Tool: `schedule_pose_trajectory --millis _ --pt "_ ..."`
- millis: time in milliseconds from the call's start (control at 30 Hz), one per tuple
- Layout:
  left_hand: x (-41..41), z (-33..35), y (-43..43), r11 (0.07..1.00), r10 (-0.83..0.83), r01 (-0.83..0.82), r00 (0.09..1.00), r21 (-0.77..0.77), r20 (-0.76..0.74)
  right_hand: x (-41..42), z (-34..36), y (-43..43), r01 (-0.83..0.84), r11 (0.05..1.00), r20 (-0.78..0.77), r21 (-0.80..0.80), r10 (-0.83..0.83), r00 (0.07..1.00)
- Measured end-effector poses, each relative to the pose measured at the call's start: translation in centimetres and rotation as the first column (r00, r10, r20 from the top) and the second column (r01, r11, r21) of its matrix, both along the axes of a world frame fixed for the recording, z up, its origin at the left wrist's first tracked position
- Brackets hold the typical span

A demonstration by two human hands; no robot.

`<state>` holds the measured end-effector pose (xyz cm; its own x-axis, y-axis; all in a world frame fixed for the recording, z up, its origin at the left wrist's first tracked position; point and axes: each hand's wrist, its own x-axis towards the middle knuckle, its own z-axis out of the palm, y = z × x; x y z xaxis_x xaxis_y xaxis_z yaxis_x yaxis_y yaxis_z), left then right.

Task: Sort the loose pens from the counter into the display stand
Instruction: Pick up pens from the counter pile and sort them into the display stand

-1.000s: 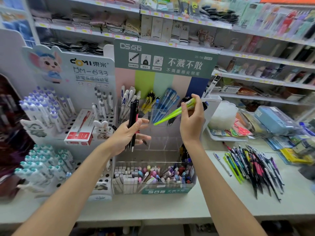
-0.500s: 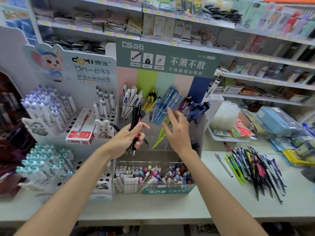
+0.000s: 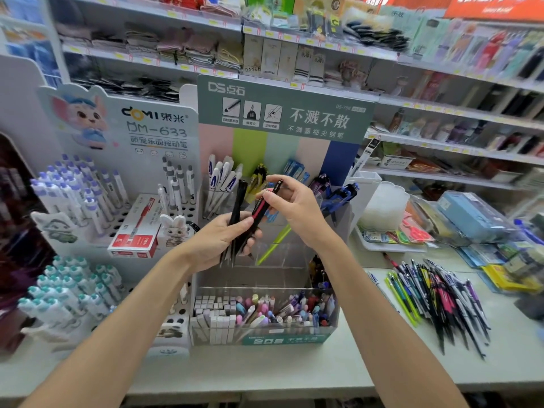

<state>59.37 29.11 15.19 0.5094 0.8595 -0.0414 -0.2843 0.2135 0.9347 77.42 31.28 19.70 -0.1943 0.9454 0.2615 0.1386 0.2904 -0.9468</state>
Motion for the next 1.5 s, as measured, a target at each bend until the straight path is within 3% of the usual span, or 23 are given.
schedule_pose_trajectory --millis 200,433,600,767,933,1167,1333,1400,1500 --pt "-0.1 0.7 -0.1 0.991 0.085 -0.068 0.984 0.111 -0.159 -1.2 0.4 0.1 0.088 0.994 0.023 0.065 -0.09 0.996" --pt "-0.6 1.8 -0.4 0.978 0.058 -0.003 0.965 0.21 -0.255 -1.9 2.2 0.5 -0.096 0.995 0.135 -0.032 0.099 0.986" --pt "-1.2 2.0 -0.7 0.974 0.097 -0.047 0.97 0.22 -0.222 -2.0 2.6 0.8 -0.137 0.984 -0.02 -0.117 0.135 0.991" --pt "-2.2 2.3 -0.5 0.978 0.119 -0.077 0.969 0.193 -0.217 -2.6 2.5 0.6 -0.084 0.99 -0.075 -0.11 0.076 0.994" --pt "-2.4 2.0 -0.7 0.984 0.096 -0.057 0.967 0.167 -0.236 -4.0 2.0 0.5 -0.071 0.991 -0.225 -0.116 0.044 0.973" --pt "-2.3 2.2 -1.2 0.985 0.106 -0.075 0.973 0.153 -0.207 -4.6 3.3 -0.2 -0.024 0.993 -0.53 -0.117 -0.042 0.847" --pt "-4.1 2.2 -1.6 0.969 0.205 -0.159 0.942 0.187 -0.265 -2.6 5.2 1.2 0.103 0.983 -0.802 -0.152 -0.184 0.568" --pt "-5.0 2.1 -1.6 0.934 0.334 -0.286 0.912 0.215 -0.237 -2.0 5.4 1.4 0.164 0.976 -0.766 -0.144 -0.215 0.606" --pt "-5.9 1.8 -1.5 0.843 0.52 -0.464 0.834 0.272 -0.187 -3.3 4.3 0.5 0.267 0.95 -0.561 -0.161 -0.311 0.768"
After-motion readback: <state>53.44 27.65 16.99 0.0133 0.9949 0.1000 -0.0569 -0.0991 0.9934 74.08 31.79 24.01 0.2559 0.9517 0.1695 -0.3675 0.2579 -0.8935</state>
